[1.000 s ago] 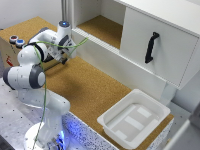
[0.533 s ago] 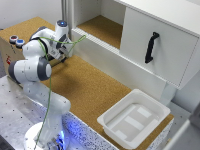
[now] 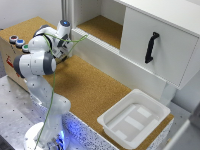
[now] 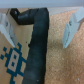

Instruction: Open the drawer

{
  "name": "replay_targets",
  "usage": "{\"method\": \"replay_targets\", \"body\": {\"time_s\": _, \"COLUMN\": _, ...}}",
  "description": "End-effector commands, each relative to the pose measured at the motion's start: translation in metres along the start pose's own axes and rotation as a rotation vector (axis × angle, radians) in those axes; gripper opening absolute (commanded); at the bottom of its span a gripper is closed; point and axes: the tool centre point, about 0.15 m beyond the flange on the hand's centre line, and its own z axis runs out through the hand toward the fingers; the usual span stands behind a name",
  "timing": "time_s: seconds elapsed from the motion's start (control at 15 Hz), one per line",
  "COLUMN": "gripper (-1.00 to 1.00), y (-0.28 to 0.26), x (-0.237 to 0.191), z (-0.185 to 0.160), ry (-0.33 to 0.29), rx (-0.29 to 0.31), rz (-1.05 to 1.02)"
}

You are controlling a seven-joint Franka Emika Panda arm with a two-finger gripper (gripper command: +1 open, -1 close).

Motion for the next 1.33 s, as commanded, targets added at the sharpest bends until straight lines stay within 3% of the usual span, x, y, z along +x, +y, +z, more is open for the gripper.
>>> {"method": "replay_targets", "body": {"time_s": 0.0, "gripper": 1.0, "y": 0.017, "x": -0.013, "z": 0.036, "ry": 0.035, "rx": 0.181, "rz": 0.059}}
{"method": "replay_targets", "body": {"time_s": 0.27, "gripper": 1.0, "y": 0.01, "x": -0.015, "z": 0.041, "ry": 0.019, "rx": 0.164, "rz": 0.037}}
{"method": "replay_targets", "body": {"time_s": 0.47, "gripper": 1.0, "y": 0.0, "x": -0.007, "z": 0.041, "ry": 0.013, "rx": 0.216, "rz": 0.016}}
{"method": "replay_targets", "body": {"time_s": 0.53, "gripper": -1.0, "y": -0.004, "x": -0.005, "z": 0.042, "ry": 0.007, "rx": 0.217, "rz": -0.004}}
{"method": "replay_targets", "body": {"time_s": 0.87, "gripper": -1.0, "y": -0.007, "x": -0.003, "z": 0.047, "ry": -0.016, "rx": 0.238, "rz": -0.016}}
{"method": "replay_targets", "body": {"time_s": 1.27, "gripper": -1.0, "y": 0.004, "x": -0.008, "z": 0.037, "ry": 0.006, "rx": 0.218, "rz": 0.014}}
